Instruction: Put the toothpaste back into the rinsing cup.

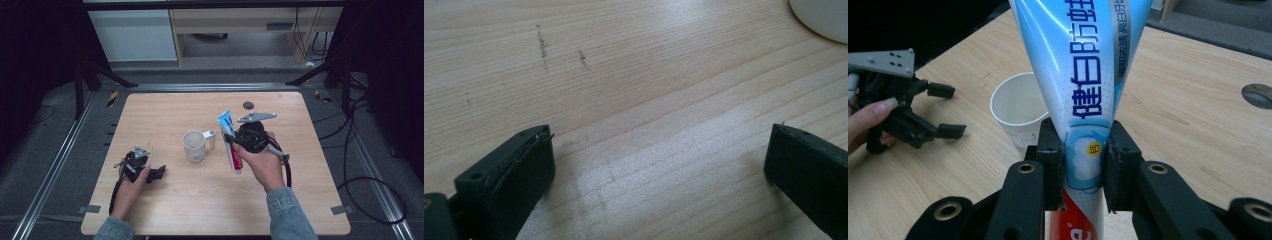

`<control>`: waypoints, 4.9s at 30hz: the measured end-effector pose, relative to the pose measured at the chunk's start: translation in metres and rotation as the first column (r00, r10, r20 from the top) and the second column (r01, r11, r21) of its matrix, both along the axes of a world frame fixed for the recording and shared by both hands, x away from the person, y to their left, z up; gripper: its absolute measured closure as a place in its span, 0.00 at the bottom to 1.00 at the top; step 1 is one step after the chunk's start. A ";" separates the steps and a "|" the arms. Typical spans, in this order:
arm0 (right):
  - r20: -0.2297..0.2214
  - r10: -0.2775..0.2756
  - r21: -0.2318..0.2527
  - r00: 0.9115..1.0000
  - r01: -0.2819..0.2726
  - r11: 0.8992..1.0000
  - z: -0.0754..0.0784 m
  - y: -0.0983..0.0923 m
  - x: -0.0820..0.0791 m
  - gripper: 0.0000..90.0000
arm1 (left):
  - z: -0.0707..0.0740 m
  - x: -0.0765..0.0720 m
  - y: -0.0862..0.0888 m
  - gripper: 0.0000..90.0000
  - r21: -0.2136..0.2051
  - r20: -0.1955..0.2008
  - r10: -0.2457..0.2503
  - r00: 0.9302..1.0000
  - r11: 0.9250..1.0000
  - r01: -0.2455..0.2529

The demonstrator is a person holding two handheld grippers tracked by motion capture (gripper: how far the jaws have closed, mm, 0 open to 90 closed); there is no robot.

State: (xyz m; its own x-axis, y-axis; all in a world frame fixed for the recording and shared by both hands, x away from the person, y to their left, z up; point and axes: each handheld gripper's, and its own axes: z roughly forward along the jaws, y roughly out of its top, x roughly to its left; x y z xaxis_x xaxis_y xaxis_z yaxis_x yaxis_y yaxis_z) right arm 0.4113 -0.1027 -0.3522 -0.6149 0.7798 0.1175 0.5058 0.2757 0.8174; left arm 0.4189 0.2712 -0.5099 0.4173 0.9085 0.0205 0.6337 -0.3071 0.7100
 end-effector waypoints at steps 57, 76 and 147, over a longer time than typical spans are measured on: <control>0.265 -0.110 0.172 0.958 0.065 0.983 0.039 0.046 0.029 0.82 | 0.000 0.000 0.000 0.00 0.000 0.002 0.000 1.000 1.000 0.000; 0.342 -0.198 0.225 0.918 0.124 0.966 0.031 0.075 0.027 0.81 | 0.000 0.001 0.000 0.00 -0.001 0.002 0.000 1.000 1.000 0.000; 0.405 -0.271 0.235 0.873 0.188 0.954 -0.043 0.122 0.015 0.81 | 0.000 0.001 0.000 0.00 -0.001 0.001 -0.004 1.000 1.000 0.004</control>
State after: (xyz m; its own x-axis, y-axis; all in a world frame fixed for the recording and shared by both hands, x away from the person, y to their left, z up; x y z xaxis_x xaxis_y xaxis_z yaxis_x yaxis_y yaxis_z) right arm 0.4267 0.0194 -0.3954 -0.4434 0.8955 0.0380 0.1259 0.0202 0.9918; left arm 0.4201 0.2709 -0.5099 0.4206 0.9070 0.0199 0.6317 -0.3085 0.7112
